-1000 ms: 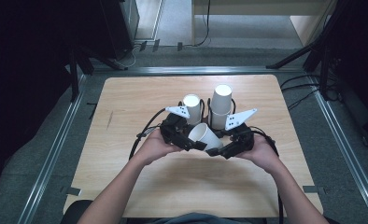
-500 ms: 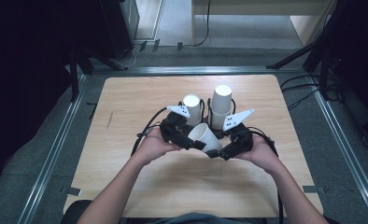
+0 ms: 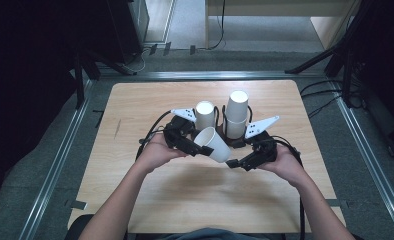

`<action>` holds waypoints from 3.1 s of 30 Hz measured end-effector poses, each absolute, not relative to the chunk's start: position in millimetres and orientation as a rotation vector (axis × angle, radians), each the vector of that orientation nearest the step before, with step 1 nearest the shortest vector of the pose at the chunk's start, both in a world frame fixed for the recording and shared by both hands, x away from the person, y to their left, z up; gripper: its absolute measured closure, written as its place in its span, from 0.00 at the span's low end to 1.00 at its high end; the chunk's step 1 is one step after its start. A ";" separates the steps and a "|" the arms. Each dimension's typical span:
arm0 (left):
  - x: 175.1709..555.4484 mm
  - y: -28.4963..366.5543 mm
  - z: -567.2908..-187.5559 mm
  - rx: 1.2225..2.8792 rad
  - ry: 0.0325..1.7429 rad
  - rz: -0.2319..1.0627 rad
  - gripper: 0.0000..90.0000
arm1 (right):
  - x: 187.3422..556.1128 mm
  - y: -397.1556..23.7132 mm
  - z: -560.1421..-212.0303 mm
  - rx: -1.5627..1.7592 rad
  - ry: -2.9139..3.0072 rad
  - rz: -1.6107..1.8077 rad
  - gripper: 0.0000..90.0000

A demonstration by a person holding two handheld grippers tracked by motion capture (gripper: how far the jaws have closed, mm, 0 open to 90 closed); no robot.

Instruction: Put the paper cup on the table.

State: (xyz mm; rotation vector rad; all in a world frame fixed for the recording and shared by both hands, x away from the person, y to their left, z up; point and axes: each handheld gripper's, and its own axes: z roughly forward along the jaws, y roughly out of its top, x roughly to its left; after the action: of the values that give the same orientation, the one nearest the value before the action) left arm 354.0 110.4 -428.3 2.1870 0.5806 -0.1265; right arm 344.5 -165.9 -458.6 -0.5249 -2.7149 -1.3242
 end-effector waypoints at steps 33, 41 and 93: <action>353.6 150.3 -418.7 2.261 0.603 -0.031 0.26 | 349.3 -189.1 -455.8 -0.657 -2.744 -1.374 0.25; 357.4 167.4 -418.9 2.292 0.640 -0.001 0.26 | 351.1 -193.1 -457.6 -0.675 -2.753 -1.366 0.25; 379.3 277.6 -436.4 2.269 1.024 0.164 0.25 | 351.8 -202.0 -465.3 -0.735 -2.802 -1.344 0.25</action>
State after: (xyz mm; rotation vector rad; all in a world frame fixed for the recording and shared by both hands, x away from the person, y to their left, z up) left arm 379.3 277.6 -436.4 2.2685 1.0241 0.1644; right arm 351.8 -202.0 -465.3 -0.7345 -2.8016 -1.3437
